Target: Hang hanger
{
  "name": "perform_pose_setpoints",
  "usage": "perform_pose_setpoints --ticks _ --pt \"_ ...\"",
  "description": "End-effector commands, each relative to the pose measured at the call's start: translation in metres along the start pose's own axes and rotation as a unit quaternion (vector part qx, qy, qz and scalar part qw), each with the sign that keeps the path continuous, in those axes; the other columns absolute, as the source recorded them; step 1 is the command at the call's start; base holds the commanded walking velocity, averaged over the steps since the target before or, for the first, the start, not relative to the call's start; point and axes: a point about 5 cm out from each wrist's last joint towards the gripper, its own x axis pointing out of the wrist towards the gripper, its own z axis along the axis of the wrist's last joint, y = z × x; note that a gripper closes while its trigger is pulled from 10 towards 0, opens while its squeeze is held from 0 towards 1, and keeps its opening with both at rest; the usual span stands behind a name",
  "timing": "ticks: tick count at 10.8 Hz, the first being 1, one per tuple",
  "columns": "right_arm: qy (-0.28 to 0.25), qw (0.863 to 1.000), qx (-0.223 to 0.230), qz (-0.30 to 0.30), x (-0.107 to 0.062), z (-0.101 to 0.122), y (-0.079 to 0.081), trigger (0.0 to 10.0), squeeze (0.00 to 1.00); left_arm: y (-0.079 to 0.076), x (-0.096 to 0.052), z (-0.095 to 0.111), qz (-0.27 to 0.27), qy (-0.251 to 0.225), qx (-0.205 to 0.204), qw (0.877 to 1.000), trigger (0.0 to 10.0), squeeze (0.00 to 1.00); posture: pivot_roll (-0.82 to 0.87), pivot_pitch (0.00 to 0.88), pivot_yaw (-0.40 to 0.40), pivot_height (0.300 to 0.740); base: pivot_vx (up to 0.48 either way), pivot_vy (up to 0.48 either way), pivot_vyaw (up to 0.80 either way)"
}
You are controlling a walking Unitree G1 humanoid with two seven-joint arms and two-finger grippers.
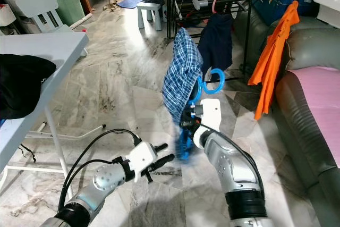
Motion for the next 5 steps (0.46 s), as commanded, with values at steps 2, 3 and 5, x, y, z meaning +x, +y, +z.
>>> perform_pose_setpoints --ticks 2,3,5 --pt "0.007 0.996 -0.086 0.007 -0.004 -0.009 -0.005 10.0 0.00 0.015 -0.012 0.002 0.014 -0.009 0.009 1.000 10.0 1.00 -0.14 0.044 0.080 0.740 0.000 0.000 0.00" --pt "0.030 0.986 -0.162 0.012 -0.012 -0.020 -0.015 10.0 0.00 0.021 -0.017 0.009 0.009 -0.023 0.035 0.999 10.0 1.00 -0.14 0.048 0.079 0.740 0.000 0.000 0.00" --pt "0.066 0.971 -0.228 0.027 -0.031 -0.037 -0.033 10.0 0.00 0.036 -0.025 0.061 0.007 -0.111 0.101 0.989 10.0 1.00 -0.13 0.047 0.080 0.740 0.000 0.000 0.00"
